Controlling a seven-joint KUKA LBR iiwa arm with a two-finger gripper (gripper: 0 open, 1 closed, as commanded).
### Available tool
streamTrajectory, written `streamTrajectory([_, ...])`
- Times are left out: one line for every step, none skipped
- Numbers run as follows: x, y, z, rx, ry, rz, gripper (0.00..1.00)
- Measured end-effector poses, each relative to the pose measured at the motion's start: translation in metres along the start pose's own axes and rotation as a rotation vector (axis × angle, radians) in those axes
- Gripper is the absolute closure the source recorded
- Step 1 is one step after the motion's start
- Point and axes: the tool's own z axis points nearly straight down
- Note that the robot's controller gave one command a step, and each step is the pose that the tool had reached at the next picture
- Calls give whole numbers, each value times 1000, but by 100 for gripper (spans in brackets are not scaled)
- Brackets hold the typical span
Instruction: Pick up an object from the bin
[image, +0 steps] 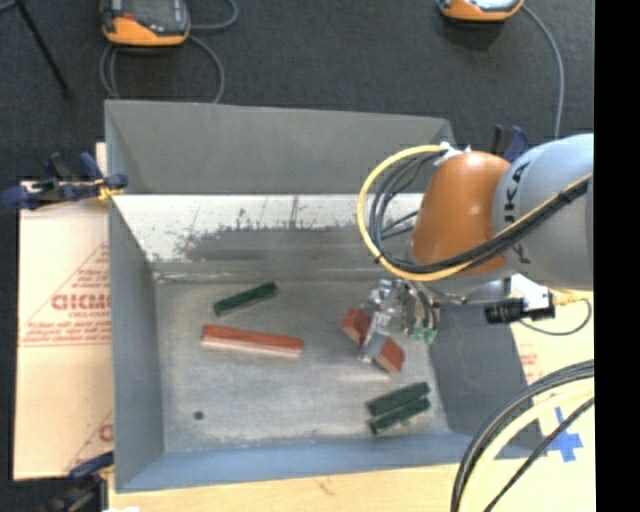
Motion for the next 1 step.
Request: streamTrajectory([-1, 0, -13, -1, -2, -1, 100])
